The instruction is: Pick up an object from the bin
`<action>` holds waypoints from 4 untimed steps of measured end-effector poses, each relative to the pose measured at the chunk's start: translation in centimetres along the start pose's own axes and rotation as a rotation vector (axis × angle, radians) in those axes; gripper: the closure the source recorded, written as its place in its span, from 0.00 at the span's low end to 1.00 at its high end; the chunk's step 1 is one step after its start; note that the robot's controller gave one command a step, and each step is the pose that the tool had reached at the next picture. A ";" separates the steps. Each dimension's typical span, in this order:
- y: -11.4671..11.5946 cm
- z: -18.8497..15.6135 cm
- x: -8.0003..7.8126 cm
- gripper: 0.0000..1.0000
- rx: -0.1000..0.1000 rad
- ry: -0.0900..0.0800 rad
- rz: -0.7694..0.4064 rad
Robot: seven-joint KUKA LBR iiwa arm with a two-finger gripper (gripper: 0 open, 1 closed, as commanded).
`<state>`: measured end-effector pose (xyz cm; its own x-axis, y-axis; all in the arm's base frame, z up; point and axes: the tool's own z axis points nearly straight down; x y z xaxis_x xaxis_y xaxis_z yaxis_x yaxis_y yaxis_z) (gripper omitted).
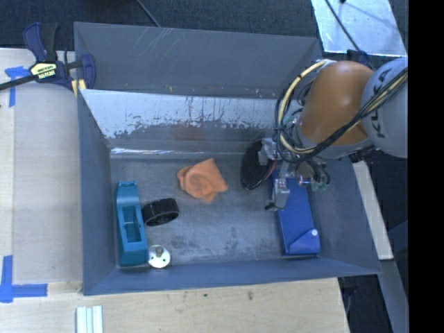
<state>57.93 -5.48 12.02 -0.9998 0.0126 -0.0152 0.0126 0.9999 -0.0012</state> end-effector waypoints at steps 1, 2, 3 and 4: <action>1.3 3.2 -0.7 1.00 0.001 0.006 0.160; 1.2 3.2 -0.7 1.00 0.001 0.006 0.160; 1.3 2.3 -0.4 1.00 0.002 0.016 0.163; 1.1 -4.0 -1.8 1.00 0.000 0.015 0.134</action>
Offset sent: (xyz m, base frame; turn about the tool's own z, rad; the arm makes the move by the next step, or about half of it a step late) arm 0.0000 0.0000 0.0000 0.0000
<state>59.66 -4.44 16.09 -0.9893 0.1460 -0.0004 0.1460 0.9893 -0.0003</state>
